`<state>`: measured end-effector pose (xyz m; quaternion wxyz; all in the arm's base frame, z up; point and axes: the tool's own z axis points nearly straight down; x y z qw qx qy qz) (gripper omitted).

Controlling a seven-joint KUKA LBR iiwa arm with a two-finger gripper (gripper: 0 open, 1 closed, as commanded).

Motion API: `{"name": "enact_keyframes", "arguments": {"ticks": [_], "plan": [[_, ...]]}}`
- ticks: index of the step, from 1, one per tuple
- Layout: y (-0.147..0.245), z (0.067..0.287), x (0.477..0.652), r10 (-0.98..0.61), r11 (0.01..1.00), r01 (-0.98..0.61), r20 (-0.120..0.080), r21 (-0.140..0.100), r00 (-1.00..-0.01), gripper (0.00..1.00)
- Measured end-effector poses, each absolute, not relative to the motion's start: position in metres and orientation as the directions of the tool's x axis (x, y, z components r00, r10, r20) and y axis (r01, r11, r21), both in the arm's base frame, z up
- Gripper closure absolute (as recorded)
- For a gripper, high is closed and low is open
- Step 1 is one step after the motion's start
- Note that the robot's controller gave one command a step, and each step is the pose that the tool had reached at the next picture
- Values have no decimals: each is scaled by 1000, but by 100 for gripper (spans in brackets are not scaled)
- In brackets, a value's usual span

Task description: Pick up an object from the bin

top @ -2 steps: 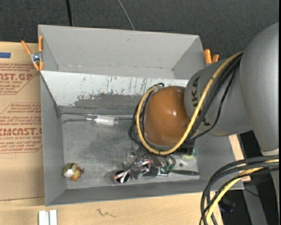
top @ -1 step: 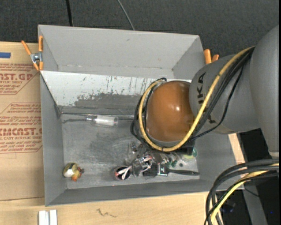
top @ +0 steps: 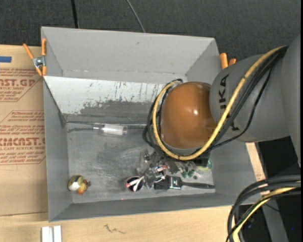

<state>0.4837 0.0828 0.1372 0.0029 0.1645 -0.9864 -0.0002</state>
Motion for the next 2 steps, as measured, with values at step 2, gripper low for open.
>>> {"name": "enact_keyframes", "arguments": {"ticks": [2], "plan": [[83,168,485,-325,946,-325,-5,-1,-946,100]]}}
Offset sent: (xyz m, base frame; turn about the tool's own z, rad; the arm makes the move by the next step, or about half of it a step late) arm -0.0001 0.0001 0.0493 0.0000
